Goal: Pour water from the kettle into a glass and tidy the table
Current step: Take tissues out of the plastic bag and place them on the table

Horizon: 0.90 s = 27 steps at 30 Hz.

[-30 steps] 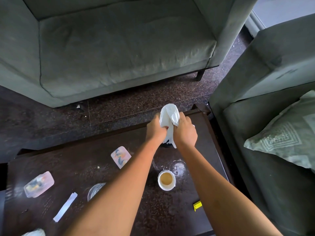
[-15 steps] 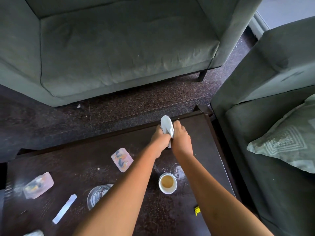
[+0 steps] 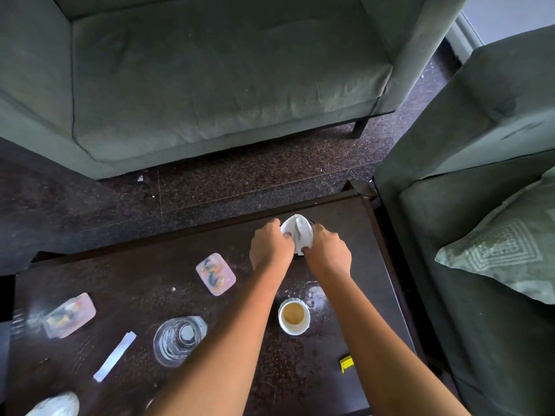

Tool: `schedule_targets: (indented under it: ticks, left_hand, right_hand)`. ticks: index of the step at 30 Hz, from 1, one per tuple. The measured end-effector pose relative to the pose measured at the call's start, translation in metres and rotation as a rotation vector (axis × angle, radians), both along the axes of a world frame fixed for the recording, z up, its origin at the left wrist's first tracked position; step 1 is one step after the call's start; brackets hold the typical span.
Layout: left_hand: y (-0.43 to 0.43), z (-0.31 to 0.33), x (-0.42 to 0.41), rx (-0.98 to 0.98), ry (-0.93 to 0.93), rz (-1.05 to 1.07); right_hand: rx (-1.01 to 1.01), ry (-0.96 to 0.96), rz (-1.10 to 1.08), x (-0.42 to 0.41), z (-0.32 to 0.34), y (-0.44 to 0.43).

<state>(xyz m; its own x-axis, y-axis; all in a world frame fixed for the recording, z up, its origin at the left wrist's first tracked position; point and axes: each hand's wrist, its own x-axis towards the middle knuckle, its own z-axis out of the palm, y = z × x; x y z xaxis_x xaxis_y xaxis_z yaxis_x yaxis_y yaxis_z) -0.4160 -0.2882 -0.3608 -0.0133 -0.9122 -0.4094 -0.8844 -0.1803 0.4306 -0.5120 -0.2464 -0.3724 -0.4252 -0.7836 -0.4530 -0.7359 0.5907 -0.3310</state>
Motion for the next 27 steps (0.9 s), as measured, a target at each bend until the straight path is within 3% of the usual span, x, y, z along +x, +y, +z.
schedule_targets:
  ticks: [5,13,19,27]
  left_hand:
    - [0.003,-0.006,-0.002,-0.015,-0.084,-0.073]
    - [0.01,0.002,0.004,-0.101,0.045,-0.019]
    - [0.019,0.003,0.01,-0.034,0.063,-0.021]
    - [0.031,0.009,0.017,0.008,0.181,0.035]
  right_hand:
    - [0.001,0.051,0.022,0.003,0.001,-0.009]
    - [-0.137,0.008,-0.028,-0.002,0.017,-0.006]
    - [-0.038,0.084,0.068,-0.006,0.008,-0.006]
    - [-0.122,-0.064,0.033,-0.011,0.015,0.001]
